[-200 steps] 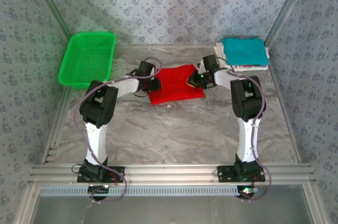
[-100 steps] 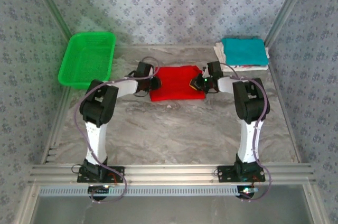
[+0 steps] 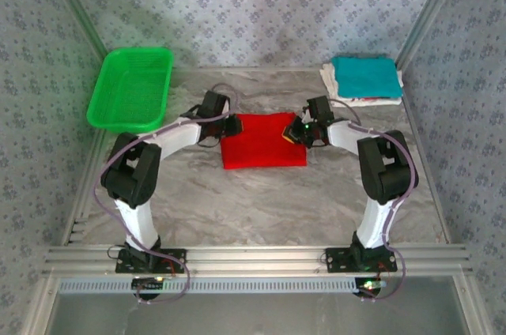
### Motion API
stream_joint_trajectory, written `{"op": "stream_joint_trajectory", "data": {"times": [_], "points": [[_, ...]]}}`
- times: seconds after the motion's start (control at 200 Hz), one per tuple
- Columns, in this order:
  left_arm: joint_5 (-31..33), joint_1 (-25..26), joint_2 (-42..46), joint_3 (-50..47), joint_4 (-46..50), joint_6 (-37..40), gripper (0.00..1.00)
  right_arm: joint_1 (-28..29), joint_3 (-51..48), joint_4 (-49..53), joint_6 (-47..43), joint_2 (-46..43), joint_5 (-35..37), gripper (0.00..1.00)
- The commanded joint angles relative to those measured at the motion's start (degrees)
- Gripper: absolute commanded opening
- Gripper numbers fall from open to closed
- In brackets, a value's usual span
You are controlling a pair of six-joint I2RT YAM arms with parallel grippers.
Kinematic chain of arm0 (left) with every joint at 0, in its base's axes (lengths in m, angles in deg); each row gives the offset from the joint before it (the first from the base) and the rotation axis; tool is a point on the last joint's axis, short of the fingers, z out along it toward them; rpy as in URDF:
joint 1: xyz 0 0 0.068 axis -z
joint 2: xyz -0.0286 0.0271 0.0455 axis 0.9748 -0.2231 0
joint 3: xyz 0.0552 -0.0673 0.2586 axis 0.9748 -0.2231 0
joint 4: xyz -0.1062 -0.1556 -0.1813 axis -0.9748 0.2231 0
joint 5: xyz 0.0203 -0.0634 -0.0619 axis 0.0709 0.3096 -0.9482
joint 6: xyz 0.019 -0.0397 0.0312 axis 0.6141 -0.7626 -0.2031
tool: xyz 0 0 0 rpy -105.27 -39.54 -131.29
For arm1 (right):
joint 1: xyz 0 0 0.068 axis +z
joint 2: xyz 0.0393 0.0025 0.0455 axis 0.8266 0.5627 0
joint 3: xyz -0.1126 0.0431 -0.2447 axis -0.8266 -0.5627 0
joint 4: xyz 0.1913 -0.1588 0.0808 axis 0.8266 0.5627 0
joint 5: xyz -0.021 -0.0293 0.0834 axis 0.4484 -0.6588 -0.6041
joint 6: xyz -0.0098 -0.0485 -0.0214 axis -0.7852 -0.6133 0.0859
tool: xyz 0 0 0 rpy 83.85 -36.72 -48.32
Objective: Fold and stack the t-shirts
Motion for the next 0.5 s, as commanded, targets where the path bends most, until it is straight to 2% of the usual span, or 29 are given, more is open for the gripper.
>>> {"op": "stream_joint_trajectory", "data": {"times": [0.0,0.185,0.325,0.495], "points": [[-2.3,0.5,-0.8,3.6,-2.0,2.2,0.18,0.0,4.0,1.3,-1.7,1.4,-1.0,0.0],[-1.8,-2.1,-8.4,4.2,-5.2,1.6,0.14,-1.5,8.2,-0.8,-2.4,6.2,1.3,0.0],[0.4,-4.9,-10.6,2.0,-7.6,1.6,0.15,-3.6,8.7,-0.6,-2.4,10.0,2.7,0.0],[2.9,-6.3,-7.1,2.0,-4.9,1.9,0.19,-4.8,8.7,1.2,-3.1,9.9,0.6,0.0]]}}
